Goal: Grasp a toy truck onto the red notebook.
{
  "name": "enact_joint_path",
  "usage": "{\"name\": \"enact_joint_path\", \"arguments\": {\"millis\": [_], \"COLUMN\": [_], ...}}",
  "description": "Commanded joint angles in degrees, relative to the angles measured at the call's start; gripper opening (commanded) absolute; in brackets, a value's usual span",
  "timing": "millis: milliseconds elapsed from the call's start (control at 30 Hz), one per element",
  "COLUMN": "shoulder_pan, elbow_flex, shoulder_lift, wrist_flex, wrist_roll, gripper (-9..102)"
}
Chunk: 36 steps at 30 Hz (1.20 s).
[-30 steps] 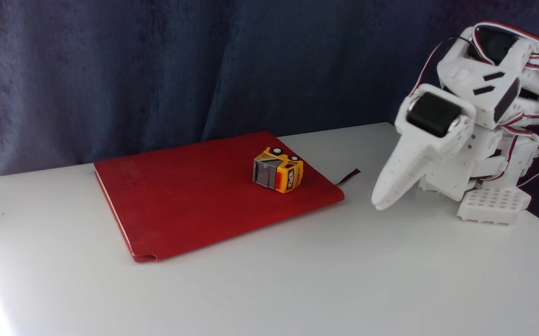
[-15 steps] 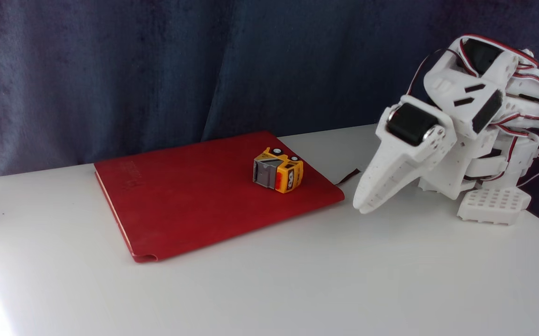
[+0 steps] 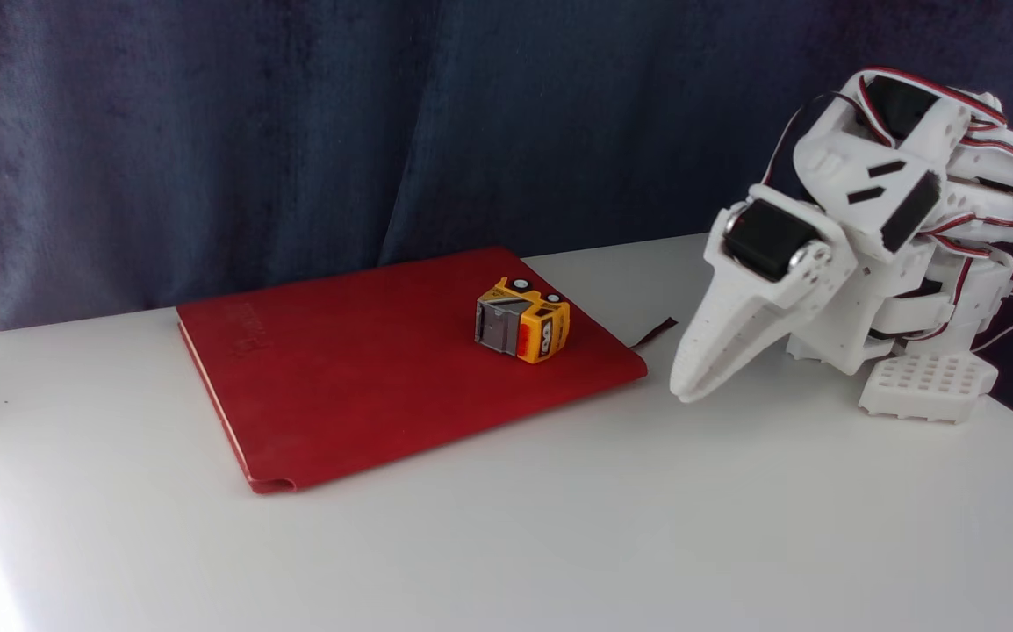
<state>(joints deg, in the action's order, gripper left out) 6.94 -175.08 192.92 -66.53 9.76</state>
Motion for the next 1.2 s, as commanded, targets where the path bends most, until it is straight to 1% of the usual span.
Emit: {"name": "enact_joint_path", "arguments": {"millis": [0,233,300,1167], "shoulder_pan": [0.09,1.14,1.23,1.23], "elbow_flex": [0.62,0.62,0.62,0.62], "shoulder_lift": [1.14,1.14,1.14,1.14], "wrist_flex": [0.18,0.26,0.26,0.26], "wrist_roll": [-0.18,0.53,0.62,0.62], "gripper": [0,1,0,0]}}
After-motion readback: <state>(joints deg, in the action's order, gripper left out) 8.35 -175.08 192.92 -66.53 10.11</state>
